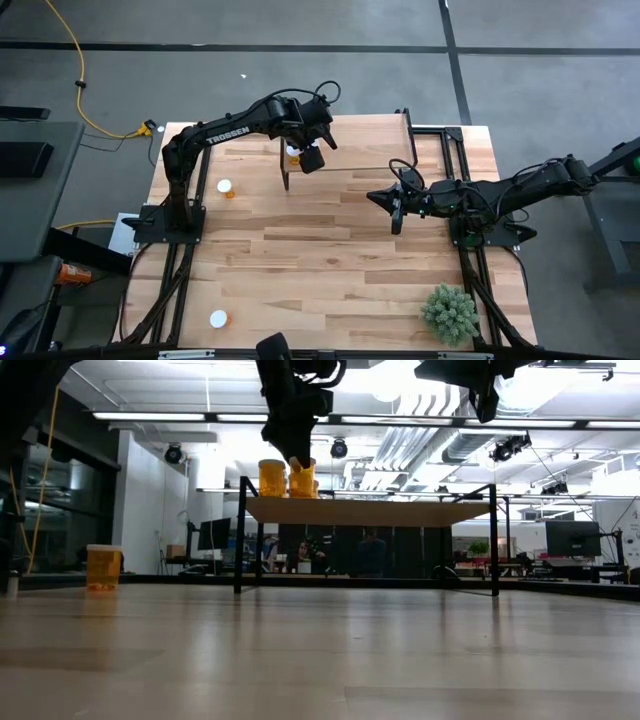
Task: Pick and place medicine bottles onto shelf by color
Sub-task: Put the orange pill bottle on the shelf aligned with the other orange pill bottles
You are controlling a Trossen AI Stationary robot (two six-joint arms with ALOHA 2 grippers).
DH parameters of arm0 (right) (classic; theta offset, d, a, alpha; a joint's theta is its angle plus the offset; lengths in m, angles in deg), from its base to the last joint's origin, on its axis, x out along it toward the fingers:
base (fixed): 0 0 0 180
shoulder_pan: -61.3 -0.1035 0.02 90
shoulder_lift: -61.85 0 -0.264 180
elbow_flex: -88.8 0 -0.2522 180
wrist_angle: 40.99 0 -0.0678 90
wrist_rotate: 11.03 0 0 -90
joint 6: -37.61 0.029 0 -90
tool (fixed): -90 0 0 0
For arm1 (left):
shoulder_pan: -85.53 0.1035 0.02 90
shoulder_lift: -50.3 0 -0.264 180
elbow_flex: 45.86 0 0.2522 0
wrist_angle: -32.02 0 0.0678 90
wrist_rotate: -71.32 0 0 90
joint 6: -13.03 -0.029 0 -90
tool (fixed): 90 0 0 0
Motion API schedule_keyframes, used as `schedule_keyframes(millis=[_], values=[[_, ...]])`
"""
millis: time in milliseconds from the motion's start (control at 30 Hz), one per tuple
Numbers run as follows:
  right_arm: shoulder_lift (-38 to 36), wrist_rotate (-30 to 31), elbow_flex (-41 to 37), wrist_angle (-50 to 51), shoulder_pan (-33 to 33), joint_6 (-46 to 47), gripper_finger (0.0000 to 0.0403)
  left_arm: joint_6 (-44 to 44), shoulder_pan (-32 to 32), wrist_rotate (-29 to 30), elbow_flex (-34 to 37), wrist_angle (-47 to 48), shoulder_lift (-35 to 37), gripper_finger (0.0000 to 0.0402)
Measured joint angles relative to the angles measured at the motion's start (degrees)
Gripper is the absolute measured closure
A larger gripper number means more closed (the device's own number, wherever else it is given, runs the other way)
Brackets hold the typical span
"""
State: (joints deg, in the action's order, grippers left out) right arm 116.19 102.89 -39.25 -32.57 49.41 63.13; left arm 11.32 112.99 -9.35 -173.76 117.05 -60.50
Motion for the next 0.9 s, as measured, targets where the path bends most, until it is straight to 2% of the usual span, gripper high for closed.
schedule_keyframes(millis=[567, 900], values=[[0.0, 0.0, 0.0, 0.0, 0.0, 0.0, 0.0402, 0.1, 0.0, 0.1, 0.0, -0.2, 0.0, 0.0173], [0.0, 0.0, 0.0, 0.0, 0.0, 0.0, 0.0402, 0.6, -0.1, 0.2, 2.7, -0.4, 0.0, 0.0119]])
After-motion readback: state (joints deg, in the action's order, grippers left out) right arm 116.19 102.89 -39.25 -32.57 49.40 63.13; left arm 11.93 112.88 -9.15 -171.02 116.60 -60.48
